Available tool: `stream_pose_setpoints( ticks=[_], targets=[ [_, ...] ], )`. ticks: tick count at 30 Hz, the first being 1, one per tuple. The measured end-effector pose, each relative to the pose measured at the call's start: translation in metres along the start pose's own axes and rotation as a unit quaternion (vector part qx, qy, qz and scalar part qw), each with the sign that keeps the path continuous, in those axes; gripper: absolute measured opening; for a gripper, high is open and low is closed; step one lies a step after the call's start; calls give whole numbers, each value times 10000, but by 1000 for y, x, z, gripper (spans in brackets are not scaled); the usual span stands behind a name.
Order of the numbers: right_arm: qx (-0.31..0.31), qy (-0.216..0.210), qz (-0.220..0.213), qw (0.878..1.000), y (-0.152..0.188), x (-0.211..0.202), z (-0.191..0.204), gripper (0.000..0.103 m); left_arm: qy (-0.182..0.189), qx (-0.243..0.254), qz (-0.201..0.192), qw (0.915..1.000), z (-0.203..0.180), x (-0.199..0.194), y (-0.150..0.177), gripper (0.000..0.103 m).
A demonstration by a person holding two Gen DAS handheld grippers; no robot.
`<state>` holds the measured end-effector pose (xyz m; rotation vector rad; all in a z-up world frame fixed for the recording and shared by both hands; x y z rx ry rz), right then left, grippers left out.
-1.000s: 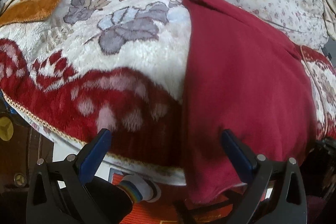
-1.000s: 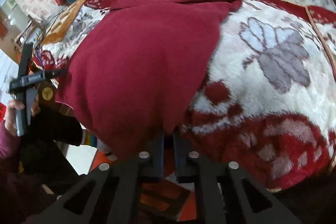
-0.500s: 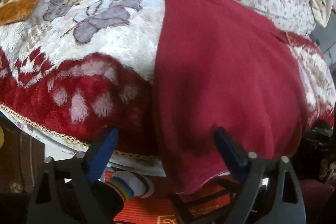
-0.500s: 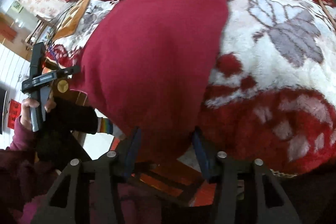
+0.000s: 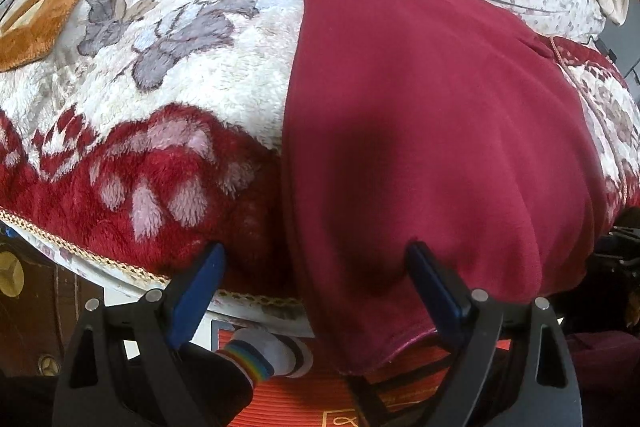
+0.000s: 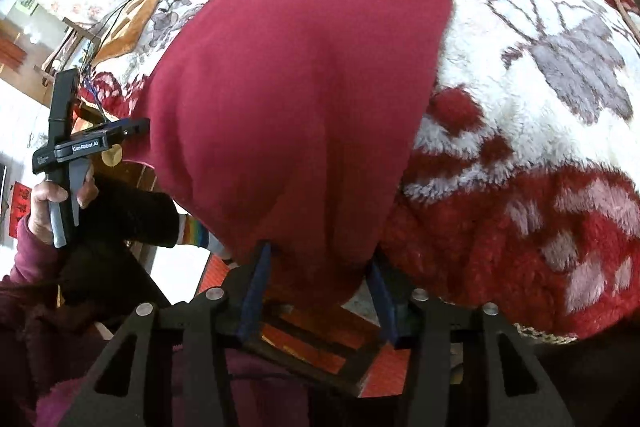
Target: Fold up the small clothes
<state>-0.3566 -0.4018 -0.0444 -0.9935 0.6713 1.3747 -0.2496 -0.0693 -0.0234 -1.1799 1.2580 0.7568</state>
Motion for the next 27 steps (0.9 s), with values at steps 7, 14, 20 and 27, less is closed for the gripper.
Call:
stream_pose_setpoints(
  ticks=[7,14,20,27],
  targets=[
    [34,115,-41,9999,0,2,1,46,-78,53,10,10000,-1,3,-1,91],
    [-206,-204,-119,9995,-4,-15,11,12,12,-36,-67,10000,0,-10,2,49],
    [-99,-367,49,9993,-4,1,5,27,273,-93,-52,9996,-1,-11,1,25],
    [-121,-485,29,9987,-6,14,11,28,387,9,56,9992,-13,-3,0,56]
  ],
)
Point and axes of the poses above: each gripper's, at about its wrist camera, not at the fingertips, and x roughly the way its jaws point, z to its left, y to its underside, the point moved 3 cm from there along x, roughly the way its jaws point, and after that the axes turned 8 degrees about z, right-handed, at the moved point
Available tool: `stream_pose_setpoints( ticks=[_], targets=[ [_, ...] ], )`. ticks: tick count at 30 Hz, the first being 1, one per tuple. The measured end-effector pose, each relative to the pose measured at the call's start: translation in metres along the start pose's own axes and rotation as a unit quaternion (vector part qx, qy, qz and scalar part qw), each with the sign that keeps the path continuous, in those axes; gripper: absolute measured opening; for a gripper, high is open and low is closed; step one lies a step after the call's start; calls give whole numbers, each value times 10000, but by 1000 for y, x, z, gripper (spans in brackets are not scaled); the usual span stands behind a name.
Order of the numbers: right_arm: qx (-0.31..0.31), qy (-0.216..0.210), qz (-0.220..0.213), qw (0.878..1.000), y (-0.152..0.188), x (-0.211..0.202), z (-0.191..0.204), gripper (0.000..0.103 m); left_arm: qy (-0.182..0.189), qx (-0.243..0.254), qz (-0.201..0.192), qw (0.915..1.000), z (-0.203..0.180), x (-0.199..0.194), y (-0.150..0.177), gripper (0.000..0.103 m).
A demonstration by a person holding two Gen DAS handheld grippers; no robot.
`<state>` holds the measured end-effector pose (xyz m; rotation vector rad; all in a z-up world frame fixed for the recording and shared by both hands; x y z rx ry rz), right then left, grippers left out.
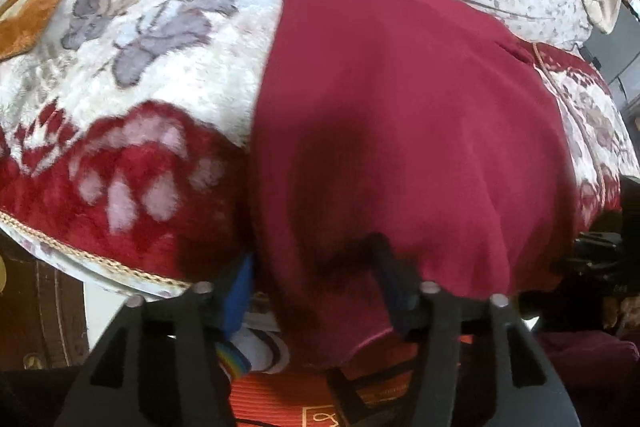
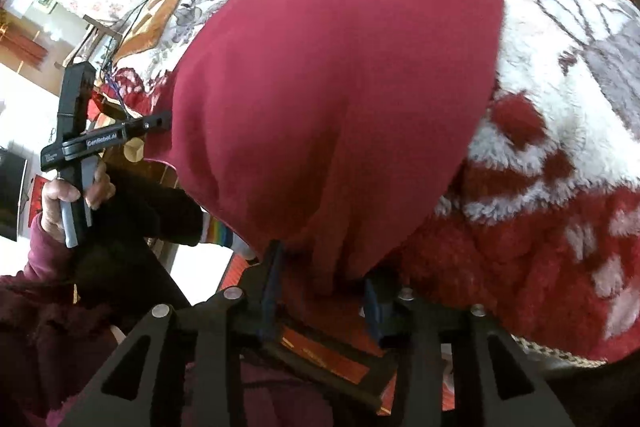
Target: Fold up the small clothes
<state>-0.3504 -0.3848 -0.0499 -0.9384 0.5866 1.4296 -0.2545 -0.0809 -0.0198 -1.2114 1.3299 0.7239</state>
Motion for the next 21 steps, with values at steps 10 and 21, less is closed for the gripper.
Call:
stream_pose_setpoints(
  ticks=[10,21],
  targets=[
    [-167,-1130,-882,9895,4,-75,19,11,1234,-471,-243,9909,16,-47,-4,7],
    [404,-1625,-2501,9536,-90,-150,-25,11,1450,-132,-1055,9837,-2,-108,-116,7]
  ],
)
Point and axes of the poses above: each gripper's, at about its wrist camera, not at the fingertips, and x roughly the way its jaws point, z to its left, y to its underside, the point moved 3 cm from there along x, roughly the way its jaws point, and after that the axes turned 8 degrees about z, right-handed, at the moved point
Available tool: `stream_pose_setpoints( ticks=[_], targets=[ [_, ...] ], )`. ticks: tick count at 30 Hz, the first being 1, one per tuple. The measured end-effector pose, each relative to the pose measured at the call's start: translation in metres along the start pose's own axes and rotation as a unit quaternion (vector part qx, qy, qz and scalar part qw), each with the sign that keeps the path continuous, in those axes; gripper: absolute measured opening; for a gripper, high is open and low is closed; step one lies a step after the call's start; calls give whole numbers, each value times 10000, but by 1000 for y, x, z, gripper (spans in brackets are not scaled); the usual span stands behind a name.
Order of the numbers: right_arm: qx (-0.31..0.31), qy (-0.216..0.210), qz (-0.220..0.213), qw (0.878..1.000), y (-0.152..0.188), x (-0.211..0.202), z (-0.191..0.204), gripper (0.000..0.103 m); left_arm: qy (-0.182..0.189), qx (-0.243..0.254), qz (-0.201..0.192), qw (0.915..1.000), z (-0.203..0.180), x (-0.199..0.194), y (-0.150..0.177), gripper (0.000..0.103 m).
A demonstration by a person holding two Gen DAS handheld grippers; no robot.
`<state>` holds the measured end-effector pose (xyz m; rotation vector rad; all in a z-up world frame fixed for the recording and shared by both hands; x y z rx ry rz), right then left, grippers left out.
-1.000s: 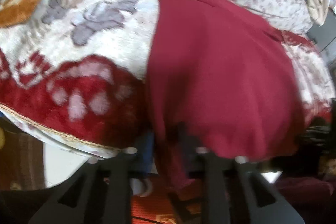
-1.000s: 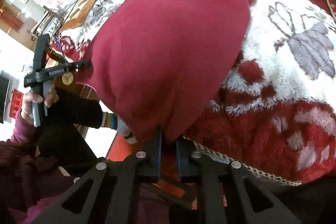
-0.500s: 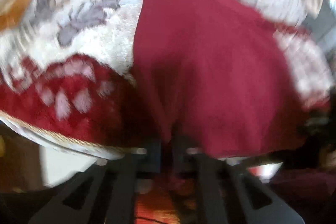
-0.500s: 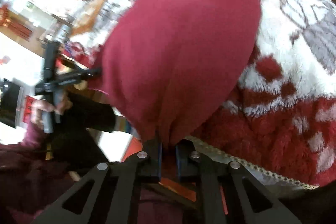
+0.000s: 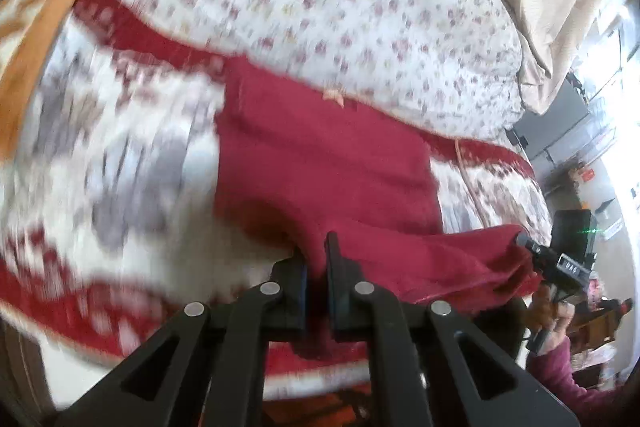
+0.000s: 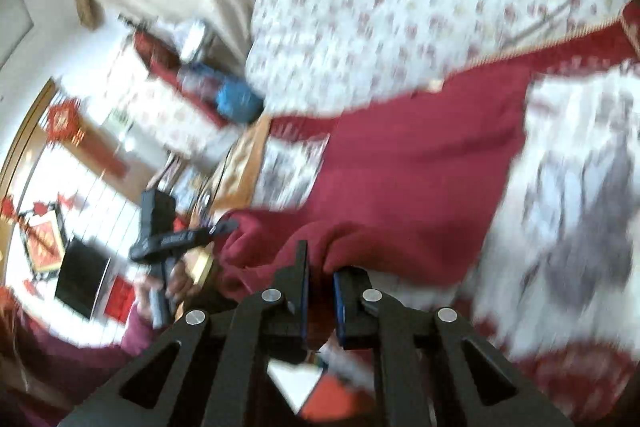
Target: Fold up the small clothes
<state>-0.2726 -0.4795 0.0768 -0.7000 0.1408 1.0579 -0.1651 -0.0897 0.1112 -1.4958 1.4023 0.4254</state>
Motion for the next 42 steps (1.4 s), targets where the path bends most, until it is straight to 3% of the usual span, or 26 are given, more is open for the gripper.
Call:
stream_pose_setpoints(
  ticks=[6,9,13,16,18,20,22,24,28,31,33,37,39,42],
  targets=[
    [434,518,-267,9974,-83,30,-49,11,-280,-205,-344,9988,1,35,-86,7],
    [871,630,-240,9939,-117,50,-87,11,-344,-516,-260,9977,17,76,-126,7],
    [1164,808,-110,9898,-152,85,-133,11,-586,-625,-123,9962,39,123,-152,7],
    [1213,1322,44,9838,-167,100,-155,25,-455,-923,47,9947,62,151,-162,12],
    [1458,1151,-199,9824,-171,88,-161,50,-208,-1185,100,9927,73,155,-167,35],
    [1332,1208,-570,9820,-170,68,-154,57,57,-1396,-113,9901,80,143,-172,80],
    [1028,963,-547,9885,-161,58,-135,57,-19,-1529,-551,9867,84,122,-174,88],
    [676,851,-266,9937,-151,67,-116,57,-238,-1442,-689,9869,83,115,-175,88],
    [310,1435,381,9884,-158,117,-110,56,-479,-1387,-319,9887,81,140,-175,88],
    [427,2487,231,9674,-186,146,-142,56,-1040,-1280,222,9860,87,170,-170,88],
    [776,2900,442,9529,-196,164,-179,55,-1492,-1167,521,9805,96,188,-166,88],
    [764,2892,177,9541,-201,148,-174,53,-1366,-1308,446,9809,104,187,-165,88],
    [558,2888,55,9557,-193,128,-153,64,-1496,-1254,288,9803,101,174,-167,88],
    [296,2944,171,9551,-168,106,-126,71,-1522,-1128,106,9818,94,158,-167,88]
  ],
)
Point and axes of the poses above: each gripper's, at about its wrist camera, not at the fingertips, and x roughly the way its jaws point, z to its left, y to its underside, the point moved 3 cm from there along x, roughly the way its jaws point, and after that the axes turned 8 degrees about z, right-handed, at the moved point
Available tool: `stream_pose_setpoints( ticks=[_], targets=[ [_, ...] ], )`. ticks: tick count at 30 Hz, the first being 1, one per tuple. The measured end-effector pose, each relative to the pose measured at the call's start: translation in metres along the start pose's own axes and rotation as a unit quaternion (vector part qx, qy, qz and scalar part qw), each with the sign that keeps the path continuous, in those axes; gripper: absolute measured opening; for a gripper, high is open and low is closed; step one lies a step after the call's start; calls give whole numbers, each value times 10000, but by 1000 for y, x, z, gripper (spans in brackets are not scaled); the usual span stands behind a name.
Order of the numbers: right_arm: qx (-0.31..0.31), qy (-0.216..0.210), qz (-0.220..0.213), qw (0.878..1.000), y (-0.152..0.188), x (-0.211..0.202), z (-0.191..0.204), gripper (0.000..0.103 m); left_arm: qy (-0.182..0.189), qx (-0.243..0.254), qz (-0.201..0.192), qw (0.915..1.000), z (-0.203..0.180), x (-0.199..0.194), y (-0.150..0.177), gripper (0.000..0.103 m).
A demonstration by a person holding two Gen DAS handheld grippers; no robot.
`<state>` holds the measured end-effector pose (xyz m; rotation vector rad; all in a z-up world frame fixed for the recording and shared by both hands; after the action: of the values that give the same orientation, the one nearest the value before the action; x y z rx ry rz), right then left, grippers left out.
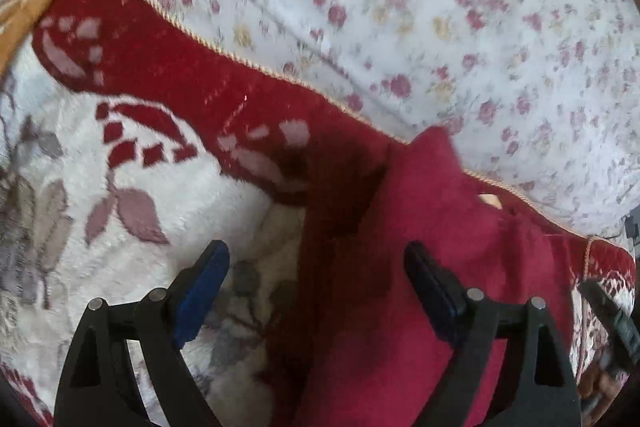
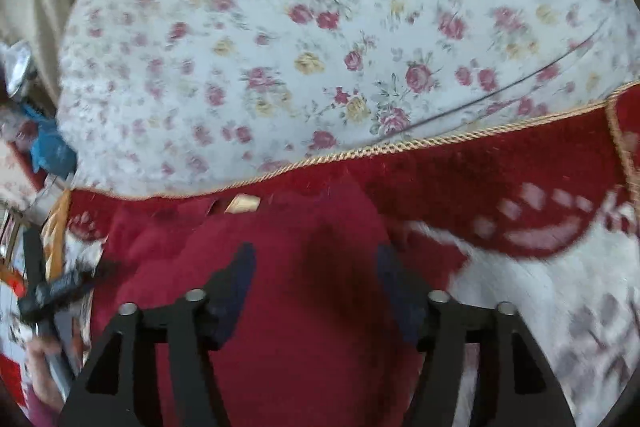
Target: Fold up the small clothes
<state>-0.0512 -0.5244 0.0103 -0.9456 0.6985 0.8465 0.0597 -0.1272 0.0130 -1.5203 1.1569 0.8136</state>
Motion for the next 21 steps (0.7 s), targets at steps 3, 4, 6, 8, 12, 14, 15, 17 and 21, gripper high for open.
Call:
stream_pose_setpoints(
  ticks=[3,4,6,8,12,14,15,17,21],
  targets=[
    [-427,103,374,9983,30,-2,11,71,89,32,-56,9999,-1,-14,6,88],
    [-497,269,541,9969,35,4,11,70,61,33,-62,10000,-1,-17,8,88],
    [-611,836,837,9911,41,18,7,54,-2,82,-29,10000,0,-26,19,88],
    [-614,902,737,9913,35,8,16,54,-52,104,50,9999,2,-33,31,88],
    [-1023,295,299,9939,15,-17,71,67,-119,178,182,9996,8,-48,57,88],
    [-1184,-101,325,9924,5,-7,103,67,-142,171,184,9996,12,-50,67,88],
    [-1308,-368,381,9900,0,8,128,67,-135,91,200,9997,16,-47,73,88],
    [-1506,-506,475,9862,-5,34,163,66,-55,24,322,9995,19,-39,79,88],
    [-1988,-56,629,9780,-21,107,220,55,-131,126,514,9985,21,-19,81,88]
  ],
)
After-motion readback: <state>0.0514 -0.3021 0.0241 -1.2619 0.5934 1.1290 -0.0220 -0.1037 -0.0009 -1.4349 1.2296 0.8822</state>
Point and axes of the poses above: each gripper's, at about its wrist camera, not at the fingertips, and x roughly the way its jaws point, z to its left, y to its underside, the point moved 3 cm from there along x, roughly the way its jaws point, and after that the axes turned 8 degrees about z, right-handed, at the moved point
